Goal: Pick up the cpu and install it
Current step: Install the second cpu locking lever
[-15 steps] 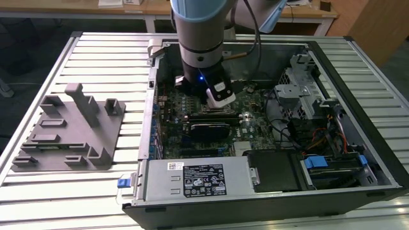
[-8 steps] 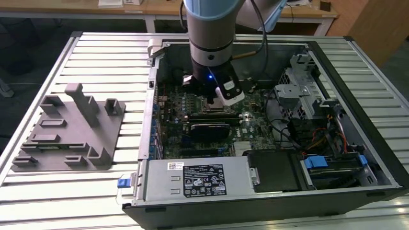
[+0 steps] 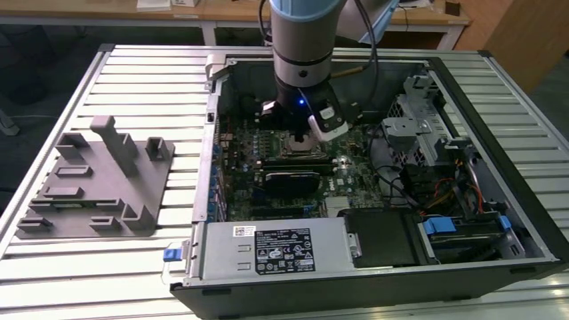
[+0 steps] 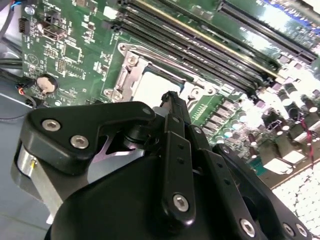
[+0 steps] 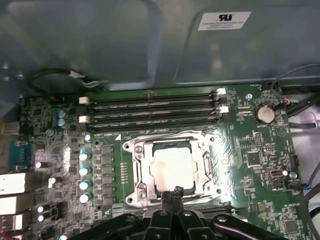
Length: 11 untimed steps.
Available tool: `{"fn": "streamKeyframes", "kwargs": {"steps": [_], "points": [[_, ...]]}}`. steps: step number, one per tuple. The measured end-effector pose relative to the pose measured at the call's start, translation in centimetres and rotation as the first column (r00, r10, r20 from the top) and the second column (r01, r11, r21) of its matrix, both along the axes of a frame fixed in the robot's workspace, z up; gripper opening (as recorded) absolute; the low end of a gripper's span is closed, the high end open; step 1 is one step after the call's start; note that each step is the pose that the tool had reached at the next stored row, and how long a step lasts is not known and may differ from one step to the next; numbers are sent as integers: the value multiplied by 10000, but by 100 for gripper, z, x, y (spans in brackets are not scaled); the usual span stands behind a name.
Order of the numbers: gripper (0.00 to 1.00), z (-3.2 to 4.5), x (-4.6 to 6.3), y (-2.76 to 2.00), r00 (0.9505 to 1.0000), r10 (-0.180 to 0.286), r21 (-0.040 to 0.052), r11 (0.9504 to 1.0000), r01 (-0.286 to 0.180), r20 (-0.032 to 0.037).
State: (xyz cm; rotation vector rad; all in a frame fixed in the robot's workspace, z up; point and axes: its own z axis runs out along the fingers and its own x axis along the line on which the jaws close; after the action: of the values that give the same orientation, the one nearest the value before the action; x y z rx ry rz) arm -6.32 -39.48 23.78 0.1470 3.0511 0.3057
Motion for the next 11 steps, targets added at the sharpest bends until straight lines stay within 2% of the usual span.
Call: {"fn": "streamKeyframes", "kwargs": {"steps": [8, 11], "points": [[11, -9, 75, 176, 10000, 3, -380, 9993, -3, 0], [11, -20, 120, 218, 10000, 2, -573, 9984, -2, 0]]}}
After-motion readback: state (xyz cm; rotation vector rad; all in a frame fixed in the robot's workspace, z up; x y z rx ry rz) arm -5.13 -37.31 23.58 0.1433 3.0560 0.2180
